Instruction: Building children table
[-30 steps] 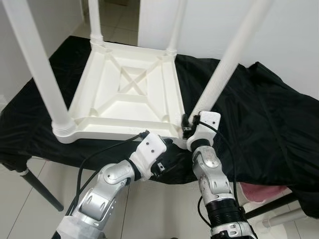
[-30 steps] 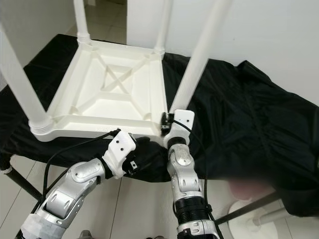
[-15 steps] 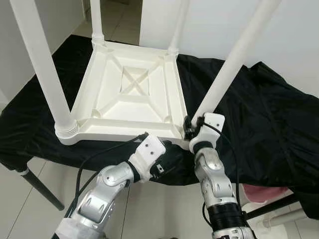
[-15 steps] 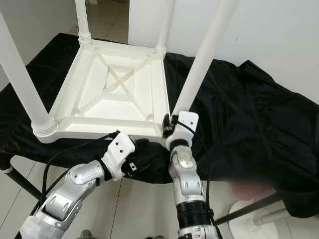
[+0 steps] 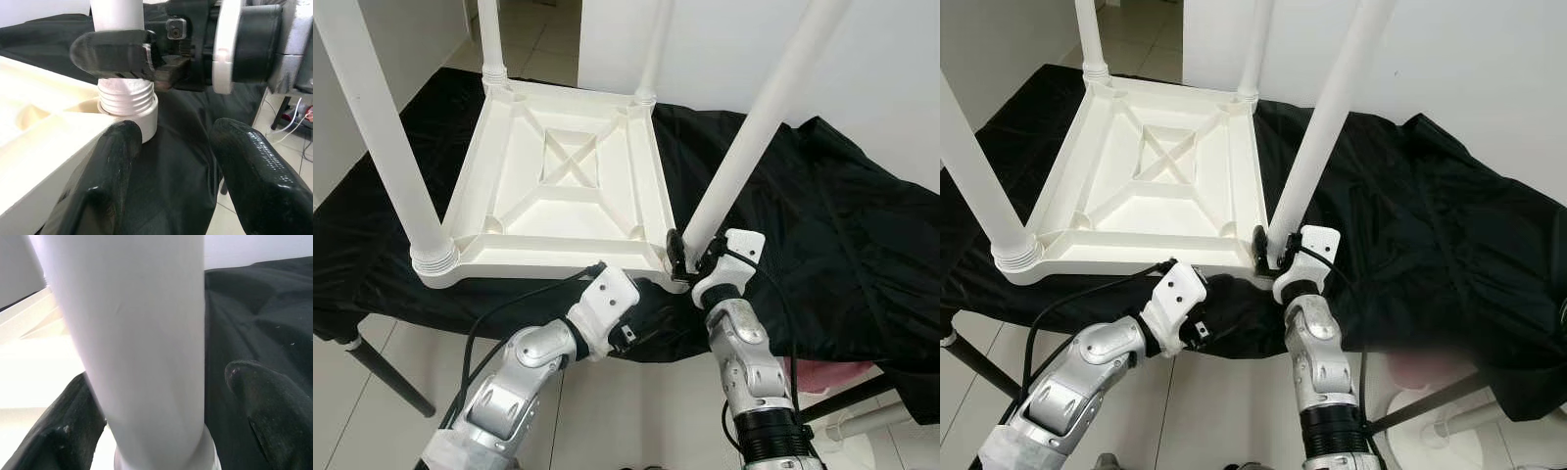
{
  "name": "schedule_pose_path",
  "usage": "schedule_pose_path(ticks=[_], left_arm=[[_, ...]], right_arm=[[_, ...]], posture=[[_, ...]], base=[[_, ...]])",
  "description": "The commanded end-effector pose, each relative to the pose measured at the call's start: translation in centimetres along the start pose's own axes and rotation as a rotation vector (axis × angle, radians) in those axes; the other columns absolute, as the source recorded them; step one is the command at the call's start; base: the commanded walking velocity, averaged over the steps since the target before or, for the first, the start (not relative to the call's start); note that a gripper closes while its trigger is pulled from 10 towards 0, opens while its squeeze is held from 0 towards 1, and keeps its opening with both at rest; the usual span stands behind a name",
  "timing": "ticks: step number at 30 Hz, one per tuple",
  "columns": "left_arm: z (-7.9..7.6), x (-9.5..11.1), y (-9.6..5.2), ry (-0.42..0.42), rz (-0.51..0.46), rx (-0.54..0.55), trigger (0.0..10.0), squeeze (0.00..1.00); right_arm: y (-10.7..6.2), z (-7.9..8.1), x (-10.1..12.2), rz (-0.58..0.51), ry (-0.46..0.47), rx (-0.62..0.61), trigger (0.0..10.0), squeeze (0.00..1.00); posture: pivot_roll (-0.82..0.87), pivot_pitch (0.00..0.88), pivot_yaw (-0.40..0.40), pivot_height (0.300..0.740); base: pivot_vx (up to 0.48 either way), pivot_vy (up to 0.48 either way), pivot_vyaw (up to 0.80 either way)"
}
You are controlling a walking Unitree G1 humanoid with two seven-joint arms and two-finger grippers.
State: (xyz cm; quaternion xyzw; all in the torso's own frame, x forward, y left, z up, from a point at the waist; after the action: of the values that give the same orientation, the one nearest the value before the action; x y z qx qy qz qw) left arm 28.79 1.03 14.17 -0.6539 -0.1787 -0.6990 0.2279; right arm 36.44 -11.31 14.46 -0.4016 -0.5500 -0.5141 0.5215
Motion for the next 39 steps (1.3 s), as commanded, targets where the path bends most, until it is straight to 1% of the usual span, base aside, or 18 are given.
schedule_pose_path(ticks=[1,5,7,9,12,17,19,22,25,29,30,31,32,33,34,35,36,39], left_arm=[[-0.6,0.1,0.0,0.007,0.0,-0.019,10.0,0.0],[-0.5,0.1,0.1,0.007,0.0,-0.018,10.0,0.0],[-0.5,0.1,0.3,0.008,-0.001,-0.018,10.0,0.0],[-0.4,0.2,0.4,0.008,-0.004,-0.018,10.0,0.0],[-0.3,0.3,0.5,0.009,-0.008,-0.019,10.0,0.0],[0.0,0.3,0.5,0.016,-0.005,-0.018,10.0,0.0],[0.1,0.4,0.5,0.019,-0.008,-0.015,10.0,0.0],[0.2,0.5,0.6,0.019,-0.009,-0.015,10.0,0.0],[0.2,0.7,0.9,0.025,-0.014,-0.021,10.0,0.0],[0.5,0.9,1.0,0.038,-0.017,-0.026,10.0,0.0],[0.6,0.9,1.0,0.044,-0.015,-0.026,10.0,0.0],[0.6,0.9,1.0,0.044,-0.015,-0.026,10.0,0.0],[0.8,0.9,1.0,0.048,-0.014,-0.025,10.0,0.0],[0.8,0.9,1.0,0.048,-0.014,-0.025,10.0,0.0],[0.8,0.8,1.0,0.051,-0.013,-0.024,10.0,0.0],[0.8,0.8,1.0,0.051,-0.013,-0.024,10.0,0.0],[0.9,0.9,1.1,0.054,-0.014,-0.022,10.0,0.0],[1.0,0.9,1.2,0.057,-0.016,-0.021,10.0,0.0]], right_arm=[[-0.5,0.2,-0.8,0.005,-0.018,0.067,10.0,0.0],[-0.7,0.2,-0.9,-0.015,-0.043,0.13,10.0,0.0],[-0.8,-0.4,-0.8,-0.033,-0.086,0.17,10.0,0.0],[-0.7,-0.7,-0.6,-0.037,-0.088,0.187,10.0,0.0],[-0.1,-1.3,-0.1,-0.049,-0.115,0.263,10.0,0.0],[0.8,-1.5,0.1,-0.044,-0.165,0.364,10.0,0.0],[1.1,-1.1,0.1,-0.028,-0.15,0.428,10.0,0.0],[1.1,-1.0,0.0,-0.027,-0.141,0.454,10.0,0.0],[1.5,-0.2,-0.1,-0.018,-0.17,0.545,10.0,0.0],[2.1,0.4,-0.4,-0.006,-0.196,0.601,10.0,0.0],[2.3,0.5,-0.4,-0.003,-0.207,0.612,8.2,0.0],[2.3,0.5,-0.4,-0.003,-0.207,0.612,8.2,0.0],[2.4,0.5,-0.5,-0.001,-0.208,0.618,4.5,0.0],[2.4,0.5,-0.5,-0.001,-0.208,0.618,4.5,0.0],[2.5,0.4,-0.5,0.002,-0.214,0.621,0.5,0.0],[2.5,0.4,-0.5,0.002,-0.214,0.621,0.5,0.0],[2.6,0.3,-0.6,0.01,-0.217,0.627,0.0,0.0],[2.6,0.1,-0.8,0.021,-0.219,0.636,0.0,0.0]], posture=[[0.07,0.066,-0.129,0.74],[0.07,0.066,-0.128,0.74],[0.06,0.066,-0.126,0.74],[0.06,0.066,-0.123,0.74],[0.06,0.064,-0.117,0.74],[0.06,0.051,-0.112,0.74],[0.06,0.052,-0.106,0.74],[0.06,0.052,-0.106,0.74],[0.06,0.042,-0.09,0.74],[0.06,0.021,-0.091,0.74],[0.06,0.016,-0.091,0.74],[0.06,0.016,-0.091,0.74],[0.07,0.012,-0.094,0.74],[0.07,0.012,-0.094,0.74],[0.07,0.003,-0.098,0.74],[0.07,0.003,-0.098,0.74],[0.07,0.0,-0.098,0.74],[0.07,0.0,-0.099,0.74]], base=[[0.0,0.0,0.0],[0.0,0.0,0.0],[0.0,0.0,0.0],[0.0,0.0,0.0],[0.0,0.0,0.0],[0.0,0.0,0.0],[0.0,0.0,0.0],[0.0,0.0,0.0],[0.0,0.0,0.0],[0.0,0.0,0.0],[0.0,0.0,0.0],[0.0,0.0,0.0],[0.0,0.0,0.0],[0.0,0.0,0.0],[0.0,0.0,0.0],[0.0,0.0,0.0],[0.0,0.0,0.0],[0.0,0.0,0.0]])
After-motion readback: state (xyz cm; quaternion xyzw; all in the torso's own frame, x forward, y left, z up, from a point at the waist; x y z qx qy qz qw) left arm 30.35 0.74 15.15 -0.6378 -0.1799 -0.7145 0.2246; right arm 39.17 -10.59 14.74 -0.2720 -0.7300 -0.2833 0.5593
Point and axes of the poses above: a point about 5 cm out from each wrist's last joint towards the gripper, its own y axis pointing out of the wrist towards the gripper, its own x axis along the axis of the wrist's last joint, z = x × y, the point moved 6 cm from there along y, pointing out of the wrist towards the gripper, and after that the axes turned 8 degrees about -y, right-handed, at the moved point
